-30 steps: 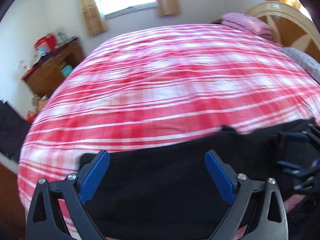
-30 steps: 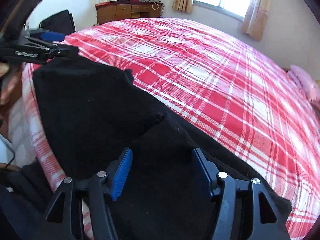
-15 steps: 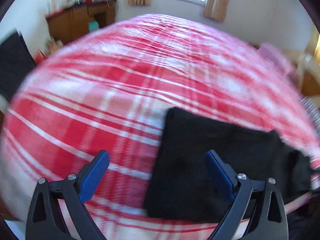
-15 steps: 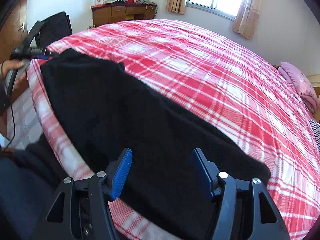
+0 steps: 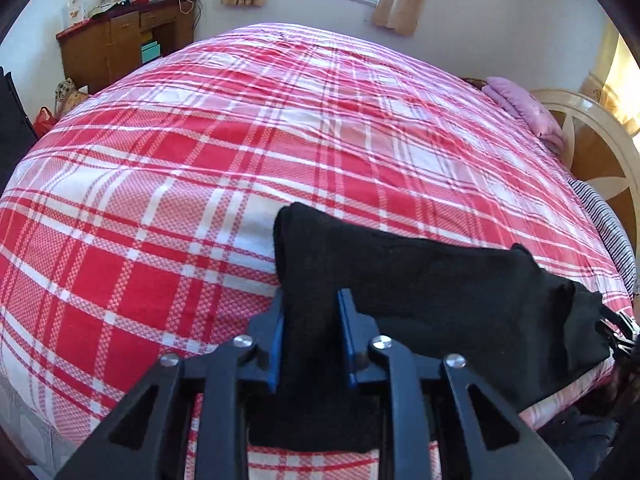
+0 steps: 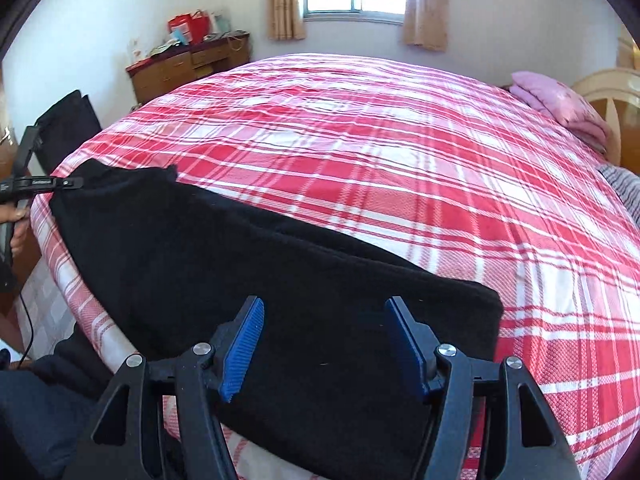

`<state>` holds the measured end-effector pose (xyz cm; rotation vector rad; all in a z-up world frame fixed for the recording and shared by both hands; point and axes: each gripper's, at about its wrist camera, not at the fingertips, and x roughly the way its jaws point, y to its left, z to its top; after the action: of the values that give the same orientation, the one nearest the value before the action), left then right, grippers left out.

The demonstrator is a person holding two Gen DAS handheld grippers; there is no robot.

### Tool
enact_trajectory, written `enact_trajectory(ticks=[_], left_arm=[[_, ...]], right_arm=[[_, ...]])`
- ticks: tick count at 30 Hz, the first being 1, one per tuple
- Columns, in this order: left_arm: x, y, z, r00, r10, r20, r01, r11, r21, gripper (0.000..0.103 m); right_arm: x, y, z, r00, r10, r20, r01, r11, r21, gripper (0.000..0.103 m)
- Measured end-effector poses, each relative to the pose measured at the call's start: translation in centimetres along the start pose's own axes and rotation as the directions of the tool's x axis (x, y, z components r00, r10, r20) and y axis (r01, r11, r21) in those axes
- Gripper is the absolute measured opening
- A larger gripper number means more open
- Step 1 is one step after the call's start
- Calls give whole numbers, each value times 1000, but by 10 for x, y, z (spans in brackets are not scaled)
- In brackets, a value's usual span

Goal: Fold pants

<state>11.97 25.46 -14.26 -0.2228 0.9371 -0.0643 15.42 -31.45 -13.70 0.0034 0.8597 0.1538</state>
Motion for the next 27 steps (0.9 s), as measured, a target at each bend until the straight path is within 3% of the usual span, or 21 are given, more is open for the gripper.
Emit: enact_trajectory(ticks=[7, 14, 17, 19, 27], left_arm=[[-29, -12, 10, 994, -96, 53, 97, 995, -17, 21], [-68, -67, 21, 966, -229, 123, 224, 973, 57, 21], [-81, -99, 24, 934, -336, 121, 326, 941, 90, 21], [-87, -122, 26, 921, -371, 117, 357, 926, 125, 21], [-77, -220, 34, 886, -463, 24, 443, 860, 253, 21]], right_arm=[[2, -6, -2, 1000, -20, -7, 20, 1000, 21, 65], [-9, -13, 1, 999, -34, -3, 34, 999, 25, 65], [-22, -18, 1, 998, -51, 21, 51, 999, 15, 65], [-31, -26, -1, 997, -66, 38, 65, 998, 20, 65], [-33, -67, -9, 993, -116, 20, 114, 988, 103, 65]])
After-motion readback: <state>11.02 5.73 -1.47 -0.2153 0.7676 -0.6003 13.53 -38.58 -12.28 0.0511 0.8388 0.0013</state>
